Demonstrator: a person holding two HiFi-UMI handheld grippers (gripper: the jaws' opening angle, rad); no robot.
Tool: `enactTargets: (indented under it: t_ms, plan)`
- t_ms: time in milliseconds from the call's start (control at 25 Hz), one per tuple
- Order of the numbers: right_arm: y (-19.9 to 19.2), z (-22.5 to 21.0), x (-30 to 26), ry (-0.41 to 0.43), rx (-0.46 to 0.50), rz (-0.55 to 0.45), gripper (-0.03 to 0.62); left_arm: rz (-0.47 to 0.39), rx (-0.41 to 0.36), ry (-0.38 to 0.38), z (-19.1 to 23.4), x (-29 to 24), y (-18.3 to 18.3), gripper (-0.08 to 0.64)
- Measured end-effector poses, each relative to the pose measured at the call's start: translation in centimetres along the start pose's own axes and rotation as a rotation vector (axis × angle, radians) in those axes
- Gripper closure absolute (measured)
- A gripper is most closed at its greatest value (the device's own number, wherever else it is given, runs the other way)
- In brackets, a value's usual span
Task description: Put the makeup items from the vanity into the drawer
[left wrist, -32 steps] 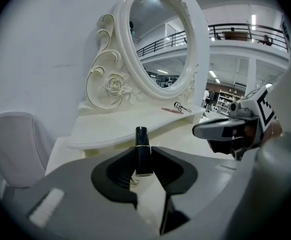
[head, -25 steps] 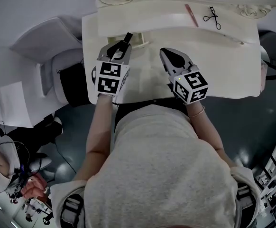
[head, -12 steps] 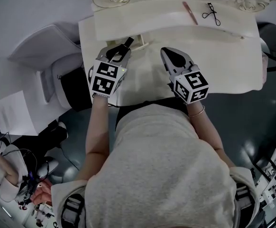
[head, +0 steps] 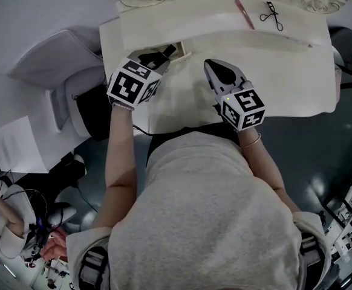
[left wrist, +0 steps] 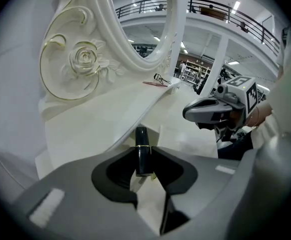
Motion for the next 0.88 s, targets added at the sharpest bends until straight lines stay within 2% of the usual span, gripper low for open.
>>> enactTargets:
  t_ms: [120, 280, 480, 760, 880]
  plan:
    - [0.0, -0.1, 0.1, -0.005, -0.002, -0.001, 0.584, 0.04, 0.0, -0.037, 0.3, 0.0, 0.1, 0.453]
    - [-0.1, -0.2, 0.0, -0.009, -0.005, 0.004, 0.584, 0.074, -0.008, -0.029, 0.8, 0.1, 0.1, 0.453]
    - [0.0, 0.0, -0.1, -0.004, -0.005, 0.003, 0.584, 0.074, 0.031, 0.069, 1.5, 0.0, -0.1, 0.453]
    - [0.1, 0.0, -0.3, 0.005, -0.008, 0.007, 0.584, -0.02, 0.047, 0.16, 1.1, -0.3, 0.0, 0.453]
    - [0.1, 0.2, -0.4, 0.013, -0.006, 0.005, 0.584, -0.092, 0.102, 0.184, 1.1, -0.5, 0.1, 0.453]
Point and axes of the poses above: the fingertips, and each gripper's own axes: x backward along the fingers, z to its left, y out of its top, the point moved 3 cm from there along x, backward along the fingers, and after that the axes turned 1 degree about z, right-handed, at the moved point
